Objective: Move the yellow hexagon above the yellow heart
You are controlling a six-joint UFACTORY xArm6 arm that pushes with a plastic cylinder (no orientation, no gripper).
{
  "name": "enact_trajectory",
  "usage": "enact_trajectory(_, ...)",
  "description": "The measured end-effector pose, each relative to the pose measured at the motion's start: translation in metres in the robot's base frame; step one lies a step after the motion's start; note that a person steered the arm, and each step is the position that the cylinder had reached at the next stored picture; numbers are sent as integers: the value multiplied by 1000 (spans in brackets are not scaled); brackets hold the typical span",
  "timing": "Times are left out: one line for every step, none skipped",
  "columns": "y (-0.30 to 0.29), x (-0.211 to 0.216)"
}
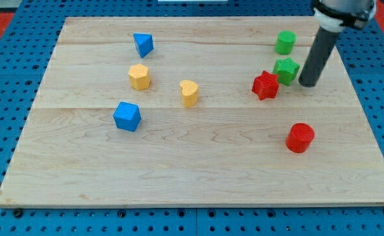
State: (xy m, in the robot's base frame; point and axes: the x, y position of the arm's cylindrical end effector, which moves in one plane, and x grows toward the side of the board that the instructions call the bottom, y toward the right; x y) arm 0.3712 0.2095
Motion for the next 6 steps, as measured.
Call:
enact_trajectory(-7, -21)
enact_trajectory(-65, -16)
enact_trajectory(-107, -16)
enact_trajectory(-91, -44)
enact_trajectory(-122, -72)
enact_trajectory(-175, -54)
